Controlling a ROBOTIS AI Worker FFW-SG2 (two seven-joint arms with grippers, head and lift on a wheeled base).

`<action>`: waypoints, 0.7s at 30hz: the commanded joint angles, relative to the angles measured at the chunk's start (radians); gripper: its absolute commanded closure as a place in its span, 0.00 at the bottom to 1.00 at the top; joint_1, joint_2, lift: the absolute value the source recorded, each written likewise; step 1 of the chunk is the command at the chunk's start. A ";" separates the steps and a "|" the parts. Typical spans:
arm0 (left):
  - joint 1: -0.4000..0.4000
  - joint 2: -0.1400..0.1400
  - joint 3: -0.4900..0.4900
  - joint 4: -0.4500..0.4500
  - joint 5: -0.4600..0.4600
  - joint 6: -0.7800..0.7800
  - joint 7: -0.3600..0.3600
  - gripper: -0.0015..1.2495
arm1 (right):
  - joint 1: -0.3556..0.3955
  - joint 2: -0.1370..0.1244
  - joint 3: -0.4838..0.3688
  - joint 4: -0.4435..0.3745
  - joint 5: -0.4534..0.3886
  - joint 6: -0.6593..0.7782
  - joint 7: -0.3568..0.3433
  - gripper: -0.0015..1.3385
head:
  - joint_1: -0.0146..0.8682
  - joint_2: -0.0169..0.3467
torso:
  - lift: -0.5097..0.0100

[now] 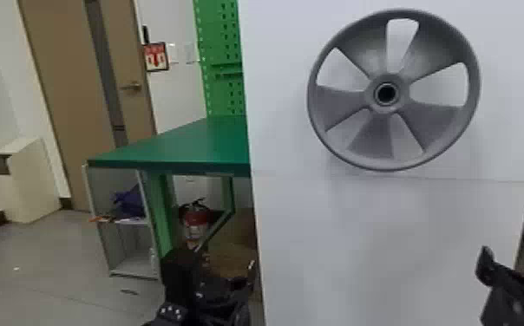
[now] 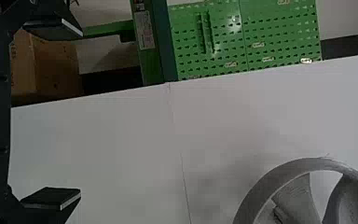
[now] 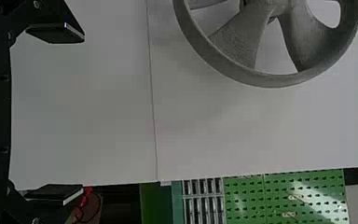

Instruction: Hold the wheel and insert it

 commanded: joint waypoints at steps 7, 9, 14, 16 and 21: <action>0.003 -0.007 0.002 -0.003 0.000 -0.011 -0.003 0.08 | 0.085 -0.008 -0.020 0.046 0.012 -0.127 0.053 0.12 | 0.37 0.90 | 0.05; 0.006 -0.007 0.001 -0.005 0.002 -0.013 -0.003 0.08 | 0.101 -0.005 -0.023 0.052 0.012 -0.140 0.057 0.12 | 0.37 0.90 | 0.05; 0.012 -0.007 -0.005 -0.008 0.002 -0.021 -0.005 0.08 | 0.131 0.000 -0.029 0.078 0.015 -0.170 0.067 0.12 | 0.37 0.90 | 0.05; 0.014 -0.007 -0.007 -0.008 0.000 -0.024 -0.005 0.08 | 0.140 0.003 -0.030 0.084 0.014 -0.170 0.068 0.12 | 0.37 0.90 | 0.05; 0.014 -0.007 -0.014 -0.008 0.000 -0.024 -0.008 0.08 | 0.165 0.014 -0.032 0.095 0.017 -0.172 0.068 0.12 | 0.37 0.90 | 0.05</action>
